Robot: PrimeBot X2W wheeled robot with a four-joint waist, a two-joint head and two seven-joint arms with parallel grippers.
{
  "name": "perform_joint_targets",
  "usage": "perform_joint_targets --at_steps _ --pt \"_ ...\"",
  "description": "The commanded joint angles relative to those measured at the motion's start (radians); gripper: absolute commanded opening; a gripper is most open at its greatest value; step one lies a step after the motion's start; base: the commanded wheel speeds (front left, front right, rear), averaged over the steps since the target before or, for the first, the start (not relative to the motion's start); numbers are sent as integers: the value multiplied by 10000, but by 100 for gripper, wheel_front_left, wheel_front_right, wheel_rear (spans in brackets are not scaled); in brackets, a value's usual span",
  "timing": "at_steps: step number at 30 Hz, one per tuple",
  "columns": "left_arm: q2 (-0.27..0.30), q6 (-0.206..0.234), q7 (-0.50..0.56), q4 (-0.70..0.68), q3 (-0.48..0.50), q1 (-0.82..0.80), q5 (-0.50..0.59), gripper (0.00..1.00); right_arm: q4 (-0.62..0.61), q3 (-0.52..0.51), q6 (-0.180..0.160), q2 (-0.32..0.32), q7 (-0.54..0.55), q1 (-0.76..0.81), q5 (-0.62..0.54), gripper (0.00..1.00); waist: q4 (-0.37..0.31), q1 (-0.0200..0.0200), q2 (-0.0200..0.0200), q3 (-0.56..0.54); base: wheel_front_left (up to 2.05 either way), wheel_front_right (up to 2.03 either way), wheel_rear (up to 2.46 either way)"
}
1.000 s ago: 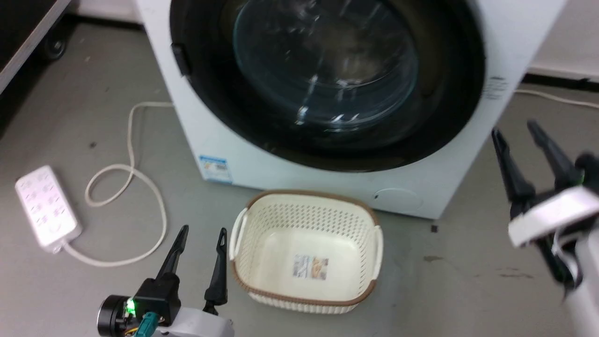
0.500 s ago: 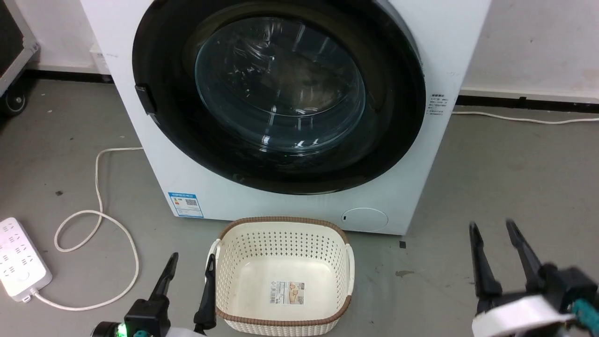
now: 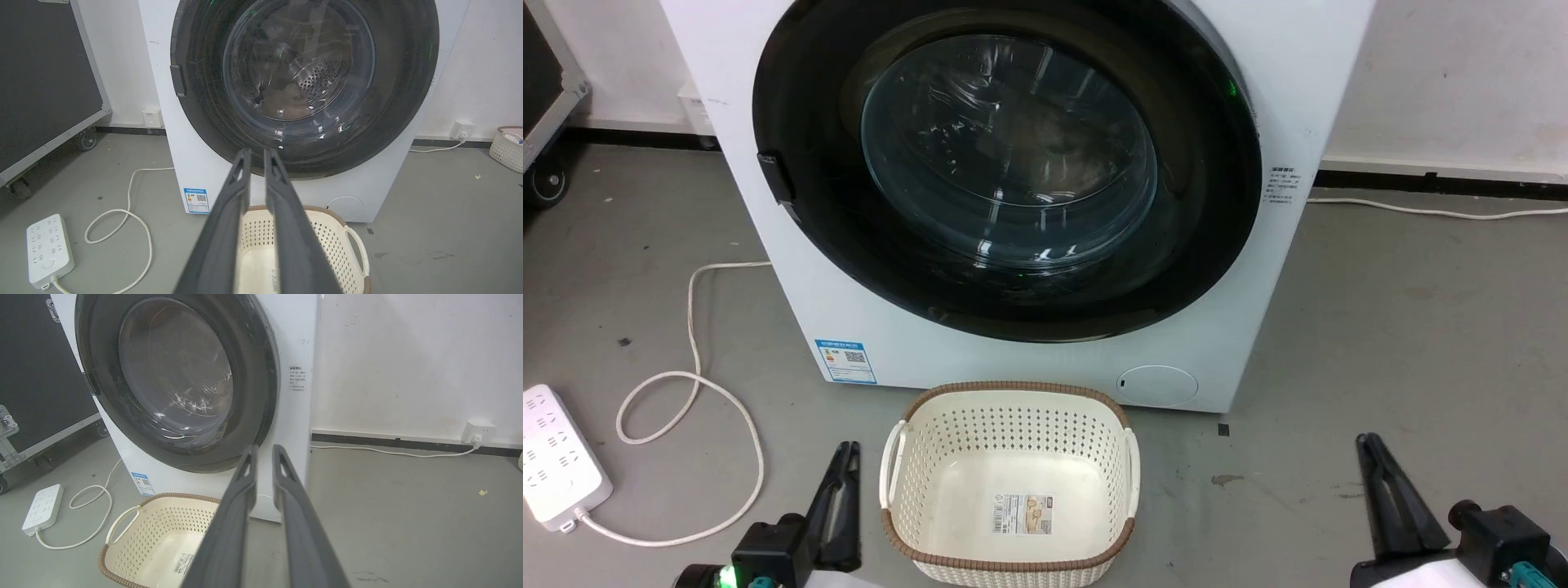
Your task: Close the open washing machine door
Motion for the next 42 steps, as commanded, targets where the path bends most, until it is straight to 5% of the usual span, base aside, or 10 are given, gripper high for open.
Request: perform_joint_targets --at_steps 1,42 --pt "0 6 27 -14 1 -7 9 0 -16 6 0 1 33 -7 -11 0 -1 0 0 2 0 0 0" --pt "-2 175 947 -416 82 -212 265 0 -472 184 -3 22 957 -199 -368 0 -56 0 0 68 0 0 0"
